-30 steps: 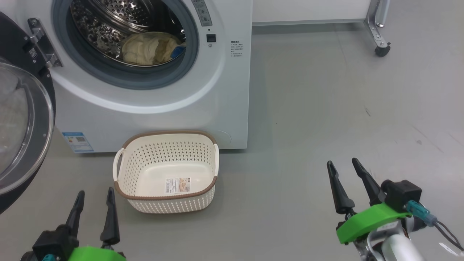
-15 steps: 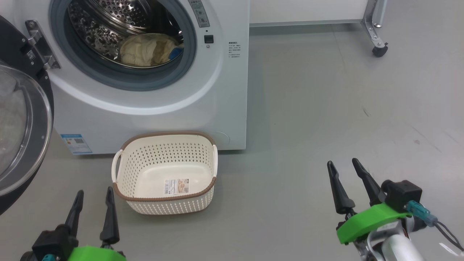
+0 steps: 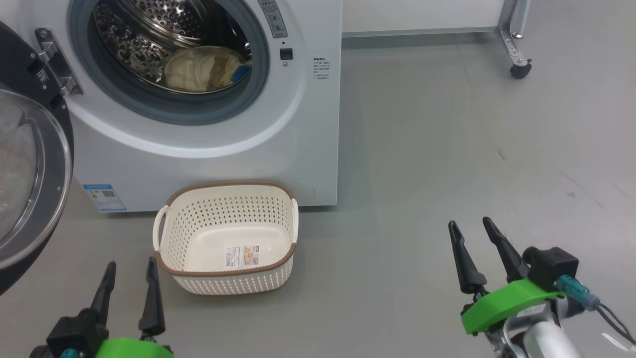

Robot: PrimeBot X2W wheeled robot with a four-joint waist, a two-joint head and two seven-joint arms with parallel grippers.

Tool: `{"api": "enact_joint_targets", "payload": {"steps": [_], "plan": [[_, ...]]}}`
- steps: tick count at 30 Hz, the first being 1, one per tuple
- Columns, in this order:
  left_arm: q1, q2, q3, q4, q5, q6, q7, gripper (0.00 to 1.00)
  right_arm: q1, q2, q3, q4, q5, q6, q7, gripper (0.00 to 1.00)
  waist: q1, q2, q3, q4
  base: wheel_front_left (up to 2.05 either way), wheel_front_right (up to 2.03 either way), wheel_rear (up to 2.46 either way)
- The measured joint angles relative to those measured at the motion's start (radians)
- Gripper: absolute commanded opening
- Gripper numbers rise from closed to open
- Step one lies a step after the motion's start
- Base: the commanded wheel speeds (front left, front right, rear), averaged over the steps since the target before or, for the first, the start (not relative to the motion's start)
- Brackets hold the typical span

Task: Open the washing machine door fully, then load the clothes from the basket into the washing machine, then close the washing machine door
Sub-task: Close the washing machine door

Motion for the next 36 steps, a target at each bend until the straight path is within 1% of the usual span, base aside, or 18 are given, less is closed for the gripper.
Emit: {"api": "enact_joint_targets", "payload": {"steps": [12, 19, 28, 31, 32, 36], "plan": [[0.000, -0.007, 0.000, 0.001, 0.006, 0.000, 0.000, 1.00, 0.000, 0.000, 0.000, 0.000, 0.000, 0.000, 0.000, 1.00, 0.0000, 0.0000, 0.001, 0.000, 0.00, 0.00, 0.00], [0.000, -0.007, -0.001, 0.005, 0.006, -0.003, 0.000, 1.00, 0.000, 0.000, 0.003, -0.002, 0.000, 0.000, 0.000, 1.00, 0.0000, 0.0000, 0.004, 0.025, 0.00, 0.00, 0.00], [0.000, -0.007, -0.002, 0.014, 0.007, -0.003, 0.000, 1.00, 0.001, 0.000, 0.018, -0.006, 0.009, 0.000, 0.000, 1.00, 0.0000, 0.0000, 0.003, 0.107, 0.00, 0.00, 0.00], [0.000, -0.006, -0.002, 0.016, 0.007, -0.003, 0.000, 1.00, 0.002, 0.000, 0.030, -0.007, 0.013, 0.000, 0.000, 1.00, 0.0000, 0.0000, 0.001, 0.142, 0.00, 0.00, 0.00], [0.000, -0.005, -0.003, 0.016, 0.010, -0.003, 0.000, 1.00, 0.002, 0.000, 0.038, -0.007, 0.017, 0.000, 0.000, 1.00, 0.0000, 0.0000, 0.000, 0.167, 0.00, 0.00, 0.00], [0.000, 0.000, -0.006, 0.018, 0.016, -0.003, 0.000, 1.00, 0.003, 0.000, 0.047, -0.007, 0.025, 0.000, 0.000, 1.00, 0.0000, 0.0000, -0.004, 0.221, 0.00, 0.00, 0.00]]}}
